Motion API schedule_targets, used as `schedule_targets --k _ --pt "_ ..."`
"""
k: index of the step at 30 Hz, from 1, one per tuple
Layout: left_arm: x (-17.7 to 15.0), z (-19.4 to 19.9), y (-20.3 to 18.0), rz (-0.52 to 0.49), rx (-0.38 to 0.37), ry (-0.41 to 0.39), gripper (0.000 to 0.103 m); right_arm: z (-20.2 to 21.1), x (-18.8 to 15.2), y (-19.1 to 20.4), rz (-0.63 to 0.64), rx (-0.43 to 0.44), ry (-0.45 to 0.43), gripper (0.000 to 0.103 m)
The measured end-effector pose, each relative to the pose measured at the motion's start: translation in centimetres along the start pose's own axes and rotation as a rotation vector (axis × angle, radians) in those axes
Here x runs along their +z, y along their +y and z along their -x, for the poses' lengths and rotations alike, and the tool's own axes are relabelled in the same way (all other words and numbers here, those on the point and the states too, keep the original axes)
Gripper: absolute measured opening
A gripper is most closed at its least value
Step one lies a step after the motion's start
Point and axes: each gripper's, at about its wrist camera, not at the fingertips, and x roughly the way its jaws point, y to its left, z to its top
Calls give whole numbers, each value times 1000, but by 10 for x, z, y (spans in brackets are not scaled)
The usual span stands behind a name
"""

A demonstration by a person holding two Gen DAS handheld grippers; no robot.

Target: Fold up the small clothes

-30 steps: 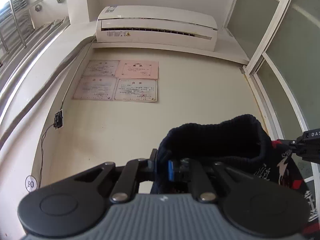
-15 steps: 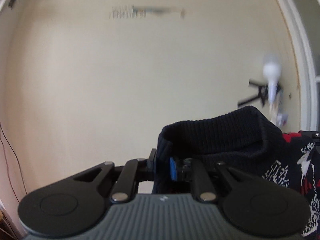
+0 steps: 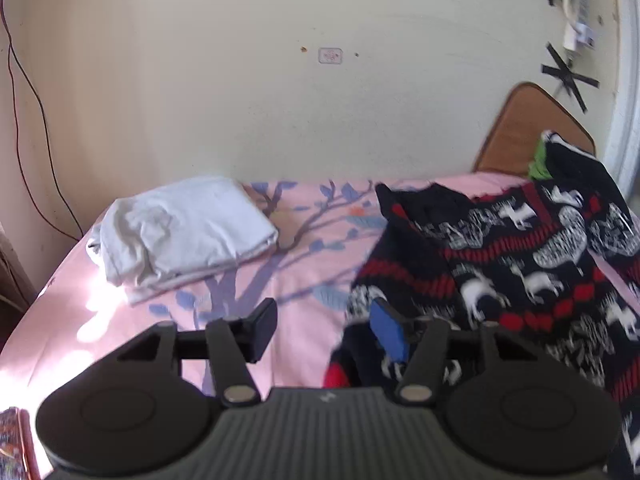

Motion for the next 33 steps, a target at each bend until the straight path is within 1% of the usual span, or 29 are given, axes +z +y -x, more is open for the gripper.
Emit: schedule_targets --k 1,2,3,4,5,6,7,8,9,10,11,12,13,14,15,16,17,18,19,20,22,23,24,26,28,29,31,32,33 --pt "-10 9 -6 -24 -17 5 60 6 -17 2 20 -5 11 75" --pt "-21 17 -14 -47 -27 9 63 10 -28 6 40 0 19 78" --pt "-31 19 -20 -64 -19 16 63 11 -36 10 64 1 26 78" --pt "-38 18 -25 -82 9 30 62 9 -45 16 95 -13 39 77" --pt "-45 15 -28 -93 33 47 55 5 -49 20 123 -19 59 49" --pt "-50 10 -29 -93 52 67 46 -3 -53 23 145 -32 91 9" --pt "-55 3 -27 -85 64 93 32 -6 -51 22 145 -20 101 8" --pt "-57 4 -26 -83 76 69 22 -5 -45 21 152 -48 85 8" --pt "-57 3 -25 -91 79 67 17 1 -34 20 193 -138 27 7" --pt "-55 1 -23 -90 88 67 14 8 -21 16 237 -250 -56 7" --pt "-53 0 -21 -80 93 66 13 11 -10 9 264 -354 -111 7" --pt "-50 -2 -18 -69 100 63 13 14 3 -2 271 -485 -162 8" --pt "-48 -5 -16 -56 118 62 13 15 15 -17 255 -595 -188 8" --pt "-46 -7 -13 -42 135 62 13 15 23 -28 227 -680 -187 12" --pt "-43 -9 -9 -21 146 60 13 19 29 -37 173 -741 -201 19" --pt "-40 -10 -3 11 156 55 13 27 30 -42 114 -735 -231 25" --pt "-37 -9 4 50 173 47 13 37 27 -43 66 -654 -261 39" --pt "-34 -9 14 102 194 42 13 44 21 -40 41 -550 -274 44" --pt "-30 -9 26 170 214 37 13 48 14 -33 41 -468 -272 44" --pt "-28 -8 39 247 232 30 13 47 6 -23 62 -410 -263 44" --pt "-26 -6 68 421 254 11 13 42 -8 -1 117 -331 -246 44" --pt "-26 -6 78 480 249 3 13 37 -13 10 136 -287 -237 44" --pt "-26 -7 85 516 238 3 13 30 -15 23 150 -230 -220 44" --pt "-22 -11 88 517 236 5 13 15 -9 46 155 -103 -185 44" --pt "-16 -15 85 485 248 -4 13 -8 8 79 120 94 -115 44" --pt "-14 -16 85 482 248 -8 13 -21 16 92 102 179 -76 44" --pt "-10 -14 86 495 236 -28 13 -57 35 133 85 363 22 44" --pt "-9 -13 88 506 227 -34 13 -80 43 162 84 435 80 44" --pt "-9 -12 91 518 216 -40 13 -101 48 183 79 456 125 44"
